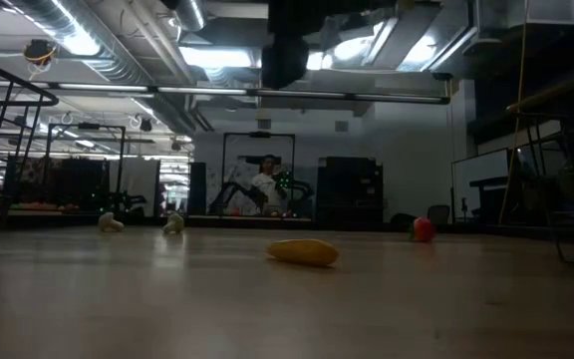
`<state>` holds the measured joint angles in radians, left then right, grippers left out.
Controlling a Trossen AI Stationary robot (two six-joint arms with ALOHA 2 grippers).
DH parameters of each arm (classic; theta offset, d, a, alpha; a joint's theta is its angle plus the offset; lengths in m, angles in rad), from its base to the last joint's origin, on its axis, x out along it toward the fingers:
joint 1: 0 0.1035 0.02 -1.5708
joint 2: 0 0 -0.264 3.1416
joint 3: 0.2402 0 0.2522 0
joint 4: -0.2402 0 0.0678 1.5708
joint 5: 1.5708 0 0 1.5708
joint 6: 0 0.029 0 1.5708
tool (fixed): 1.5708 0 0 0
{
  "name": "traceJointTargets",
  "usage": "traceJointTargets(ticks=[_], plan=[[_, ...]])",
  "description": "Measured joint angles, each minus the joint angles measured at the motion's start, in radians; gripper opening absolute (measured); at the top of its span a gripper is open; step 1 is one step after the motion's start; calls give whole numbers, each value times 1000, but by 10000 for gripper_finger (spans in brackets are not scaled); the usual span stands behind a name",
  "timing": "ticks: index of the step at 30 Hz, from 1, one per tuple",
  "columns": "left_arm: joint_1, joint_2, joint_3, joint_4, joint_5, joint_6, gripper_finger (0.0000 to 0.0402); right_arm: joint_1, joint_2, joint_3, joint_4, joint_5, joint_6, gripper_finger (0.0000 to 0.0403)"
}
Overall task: Sort produce into baskets
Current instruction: Put the bottom center green mushroom into the right wire basket
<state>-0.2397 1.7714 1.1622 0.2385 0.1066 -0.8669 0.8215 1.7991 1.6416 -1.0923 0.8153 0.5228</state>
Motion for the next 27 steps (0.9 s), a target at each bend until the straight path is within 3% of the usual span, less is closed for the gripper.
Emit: traceJointTargets(ticks=[11,19,27], plan=[[-56,0,0,162,0,-17,107,0,6,0,189,128,-225,351],[-71,0,0,226,-2,-8,107,0,6,0,306,128,-365,351],[-76,0,0,222,-2,2,107,-7,6,0,318,128,-399,349]])
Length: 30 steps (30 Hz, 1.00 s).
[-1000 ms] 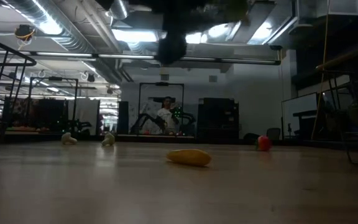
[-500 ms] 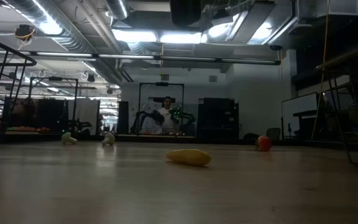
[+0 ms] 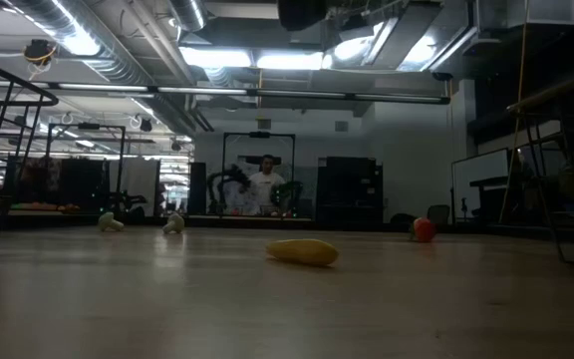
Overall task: Sort produce into baskets
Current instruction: Put the bottom center green mushroom into the right wire basket
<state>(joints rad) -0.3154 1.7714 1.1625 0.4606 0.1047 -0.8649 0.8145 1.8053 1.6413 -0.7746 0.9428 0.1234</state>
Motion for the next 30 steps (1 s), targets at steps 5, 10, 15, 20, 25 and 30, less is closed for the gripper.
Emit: traceJointTargets(ticks=[5,10,15,20,25,30], plan=[[-5,0,0,1,-1,0,107,-23,0,0,7,-14,0,314],[-8,0,0,0,-2,2,107,-38,0,0,15,-48,-1,260],[-7,0,0,0,-2,2,107,-36,0,0,15,-83,-2,218],[-8,0,0,0,-1,8,107,-36,0,0,14,-90,-2,185],[-12,0,0,-8,-2,15,107,-36,0,0,15,-106,-2,158],[-14,0,0,-8,3,37,107,-36,0,0,15,-106,-2,137]])
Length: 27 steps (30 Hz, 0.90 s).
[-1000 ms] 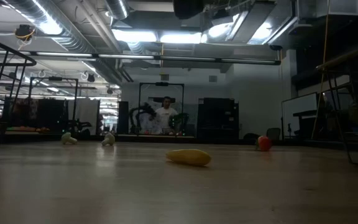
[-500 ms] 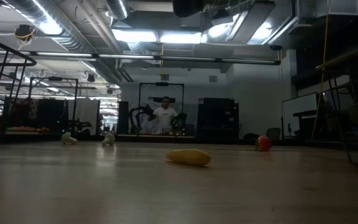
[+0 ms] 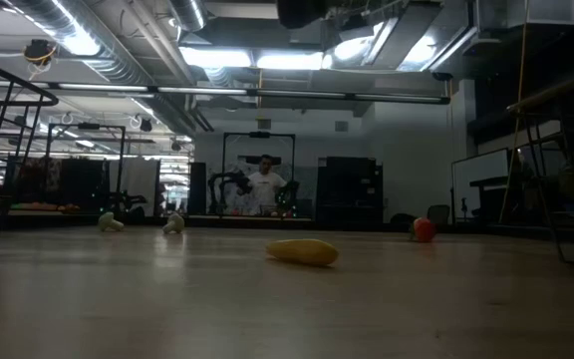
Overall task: Sort produce into baskets
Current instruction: Put the bottom center green mushroom into the right wire basket
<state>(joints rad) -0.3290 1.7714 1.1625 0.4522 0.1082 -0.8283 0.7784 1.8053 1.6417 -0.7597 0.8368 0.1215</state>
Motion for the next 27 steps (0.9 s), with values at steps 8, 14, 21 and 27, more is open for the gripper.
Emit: traceJointTargets(ticks=[8,14,21,27], plan=[[5,0,0,-9,0,32,159,0,0,0,0,-29,0,132],[22,-1,4,-108,5,46,203,-2,0,0,-22,-91,0,132],[41,2,1,-221,-4,121,212,2,-1,2,-210,-337,112,131],[41,1,1,-275,-2,125,210,9,-1,2,-420,-538,280,131]])
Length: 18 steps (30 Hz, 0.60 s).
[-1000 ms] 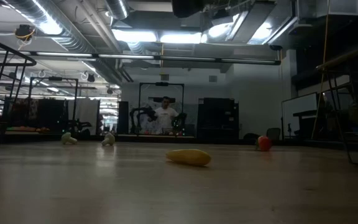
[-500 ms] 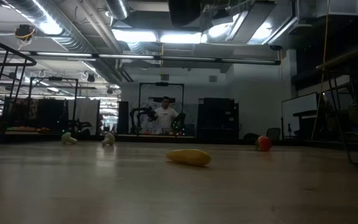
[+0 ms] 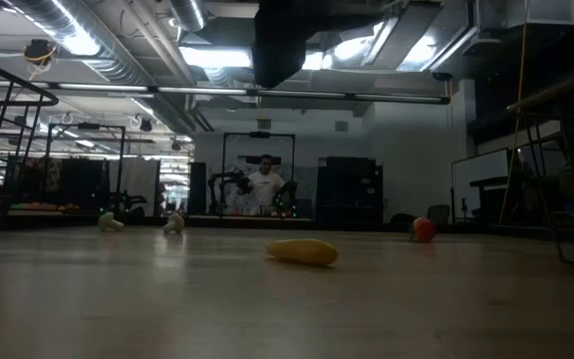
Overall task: Sort produce into baskets
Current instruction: Put the bottom center green mushroom into the right wire basket
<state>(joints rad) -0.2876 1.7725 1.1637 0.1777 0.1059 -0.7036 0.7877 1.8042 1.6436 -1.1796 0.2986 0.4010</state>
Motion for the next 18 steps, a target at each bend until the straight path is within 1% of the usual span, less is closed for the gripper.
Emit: traceJointTargets(ticks=[4,6,11,18], plan=[[0,0,0,-19,0,0,210,14,0,-2,-95,-130,57,131],[0,0,0,-29,1,0,210,19,0,-3,-122,-174,83,131],[0,0,0,-43,2,1,210,24,0,-3,-130,-186,100,131],[12,-1,0,-56,2,56,210,24,0,-3,-131,-187,100,131]])
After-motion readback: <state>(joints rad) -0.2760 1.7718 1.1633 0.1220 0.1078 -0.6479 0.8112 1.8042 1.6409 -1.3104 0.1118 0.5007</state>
